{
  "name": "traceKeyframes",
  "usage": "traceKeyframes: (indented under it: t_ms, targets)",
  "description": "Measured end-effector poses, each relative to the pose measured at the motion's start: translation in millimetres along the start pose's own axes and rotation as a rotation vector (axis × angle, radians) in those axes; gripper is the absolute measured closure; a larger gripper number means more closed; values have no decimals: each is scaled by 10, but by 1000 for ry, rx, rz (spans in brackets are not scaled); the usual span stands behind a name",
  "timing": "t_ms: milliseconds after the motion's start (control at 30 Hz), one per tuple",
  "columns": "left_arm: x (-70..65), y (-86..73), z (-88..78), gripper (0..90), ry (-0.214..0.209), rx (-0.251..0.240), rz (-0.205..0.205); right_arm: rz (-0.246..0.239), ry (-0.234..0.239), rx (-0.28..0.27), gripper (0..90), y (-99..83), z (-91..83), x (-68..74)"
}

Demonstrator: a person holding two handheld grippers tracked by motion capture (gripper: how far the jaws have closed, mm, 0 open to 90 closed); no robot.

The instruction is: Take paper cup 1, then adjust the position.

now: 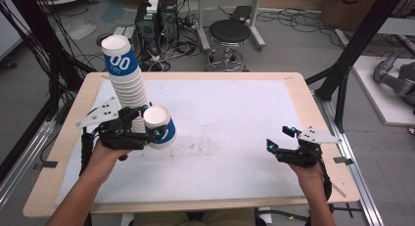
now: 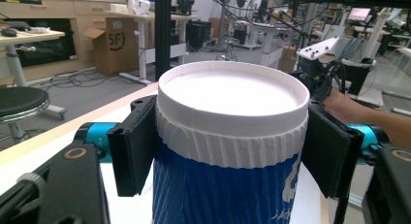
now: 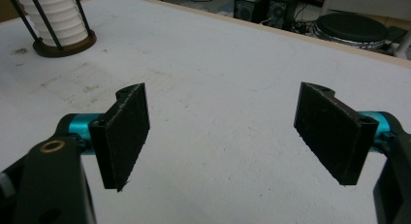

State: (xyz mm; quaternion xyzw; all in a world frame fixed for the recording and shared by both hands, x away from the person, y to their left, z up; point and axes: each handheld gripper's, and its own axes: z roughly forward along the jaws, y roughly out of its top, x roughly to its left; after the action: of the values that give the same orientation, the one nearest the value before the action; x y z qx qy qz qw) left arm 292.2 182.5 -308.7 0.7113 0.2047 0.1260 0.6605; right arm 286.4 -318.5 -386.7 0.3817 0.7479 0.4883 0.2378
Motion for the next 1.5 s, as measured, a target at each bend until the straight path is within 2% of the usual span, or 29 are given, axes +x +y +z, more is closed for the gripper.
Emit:
traceKeyframes:
  t_ms: [333, 500, 700, 900, 1067, 1200, 1300, 1500]
  targets:
    - [35, -47, 157, 282, 8, 10, -8, 1, 9, 1, 209, -4, -6, 12]
    - [33, -63, 223, 282, -2, 12, -13, 4, 3, -1, 208, -12, -44, -5]
    - [26, -63, 262, 282, -12, 18, -15, 10, 3, -7, 209, -15, -41, -20]
    - [5, -73, 300, 282, -3, 23, -4, 0, 11, -1, 209, -16, -30, 7]
    - [26, -86, 358, 282, 2, 13, -13, -2, 21, -9, 209, 4, -30, 27]
    - [31, -94, 413, 282, -6, 15, -14, -1, 49, -21, 208, 11, -29, 41]
    - [34, -111, 505, 283, -16, 19, -11, -8, 103, -40, 208, 36, -7, 90]
    - [9, -154, 645, 282, -39, 15, -12, -33, 191, -38, 208, 92, 80, 247]
